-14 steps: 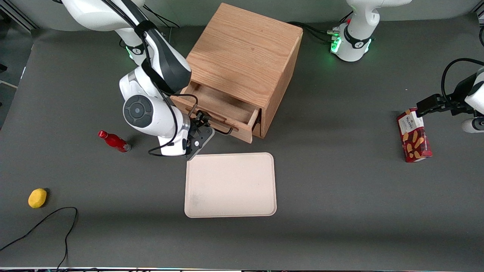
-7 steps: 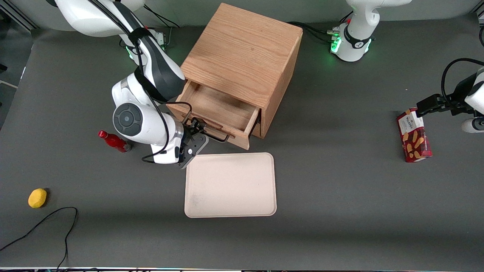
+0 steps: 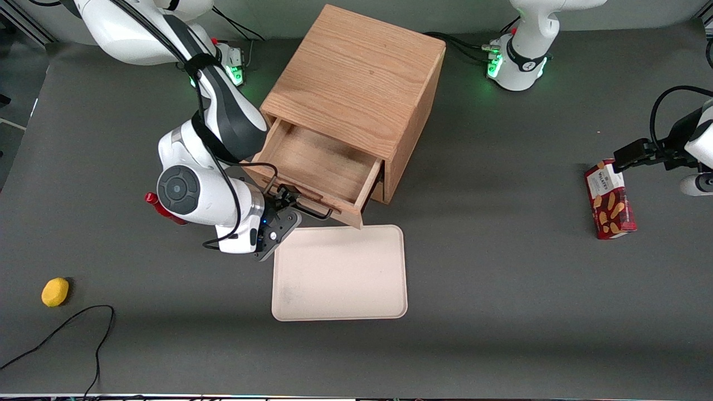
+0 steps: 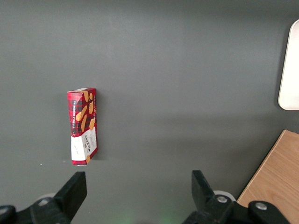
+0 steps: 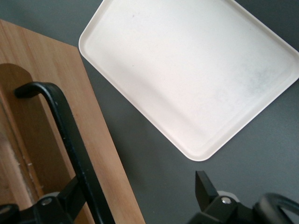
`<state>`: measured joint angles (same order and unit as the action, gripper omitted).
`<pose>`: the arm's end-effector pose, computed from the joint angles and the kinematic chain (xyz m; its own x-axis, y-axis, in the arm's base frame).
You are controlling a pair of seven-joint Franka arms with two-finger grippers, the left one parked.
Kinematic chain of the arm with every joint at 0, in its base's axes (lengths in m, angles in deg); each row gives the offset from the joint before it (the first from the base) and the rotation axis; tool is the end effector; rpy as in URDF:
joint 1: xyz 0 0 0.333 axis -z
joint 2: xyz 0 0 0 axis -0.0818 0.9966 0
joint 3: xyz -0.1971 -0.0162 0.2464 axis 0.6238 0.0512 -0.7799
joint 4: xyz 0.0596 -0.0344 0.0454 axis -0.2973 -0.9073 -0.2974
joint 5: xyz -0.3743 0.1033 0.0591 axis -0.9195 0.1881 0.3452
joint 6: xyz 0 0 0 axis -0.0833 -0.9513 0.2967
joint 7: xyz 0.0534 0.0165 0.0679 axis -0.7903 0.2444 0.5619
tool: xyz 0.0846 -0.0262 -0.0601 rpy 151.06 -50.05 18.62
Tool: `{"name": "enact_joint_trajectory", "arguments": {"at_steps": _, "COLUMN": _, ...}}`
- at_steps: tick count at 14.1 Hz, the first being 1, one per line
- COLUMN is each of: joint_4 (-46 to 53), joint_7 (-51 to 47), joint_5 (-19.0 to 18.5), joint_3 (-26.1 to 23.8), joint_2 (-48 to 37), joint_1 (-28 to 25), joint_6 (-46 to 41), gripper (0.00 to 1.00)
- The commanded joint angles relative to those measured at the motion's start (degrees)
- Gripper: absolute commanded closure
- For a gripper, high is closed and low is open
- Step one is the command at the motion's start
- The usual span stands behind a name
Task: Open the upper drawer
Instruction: 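Pull the upper drawer outward by its handle with the right gripper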
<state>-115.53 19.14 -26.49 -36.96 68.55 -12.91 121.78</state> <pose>0.6251 0.3030 0.3918 0.7434 0.6688 0.0010 0.6467 -0.7184 -0.2563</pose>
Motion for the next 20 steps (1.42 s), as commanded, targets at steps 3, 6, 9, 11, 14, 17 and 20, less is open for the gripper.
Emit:
{"name": "enact_joint_trajectory", "arguments": {"at_steps": 3, "joint_4": 4.26, "joint_7": 2.05, "joint_5": 0.13, "joint_3": -0.02, "joint_2": 2.89, "joint_1": 1.52, "joint_6": -0.05, "gripper": 0.0}}
{"name": "enact_joint_trajectory", "arguments": {"at_steps": 6, "joint_4": 4.96, "joint_7": 2.05, "joint_5": 0.13, "joint_3": -0.02, "joint_2": 3.42, "joint_1": 2.22, "joint_6": 0.03, "gripper": 0.0}}
{"name": "enact_joint_trajectory", "arguments": {"at_steps": 9, "joint_4": 6.19, "joint_7": 2.06, "joint_5": 0.13, "joint_3": -0.02, "joint_2": 4.3, "joint_1": 2.66, "joint_6": 0.21, "gripper": 0.0}}
{"name": "enact_joint_trajectory", "arguments": {"at_steps": 11, "joint_4": 7.24, "joint_7": 2.14, "joint_5": 0.13, "joint_3": -0.02, "joint_2": 5.09, "joint_1": 2.84, "joint_6": 0.3, "gripper": 0.0}}
{"name": "enact_joint_trajectory", "arguments": {"at_steps": 14, "joint_4": 9.09, "joint_7": 2.23, "joint_5": 0.13, "joint_3": -0.02, "joint_2": 6.49, "joint_1": 3.19, "joint_6": 0.3, "gripper": 0.0}}
{"name": "enact_joint_trajectory", "arguments": {"at_steps": 17, "joint_4": 10.59, "joint_7": 3.45, "joint_5": 0.13, "joint_3": 0.06, "joint_2": 7.64, "joint_1": 3.19, "joint_6": 0.83, "gripper": 0.0}}
{"name": "enact_joint_trajectory", "arguments": {"at_steps": 20, "joint_4": 10.59, "joint_7": 4.16, "joint_5": 0.13, "joint_3": 0.06, "joint_2": 7.99, "joint_1": 3.63, "joint_6": 1.62, "gripper": 0.0}}
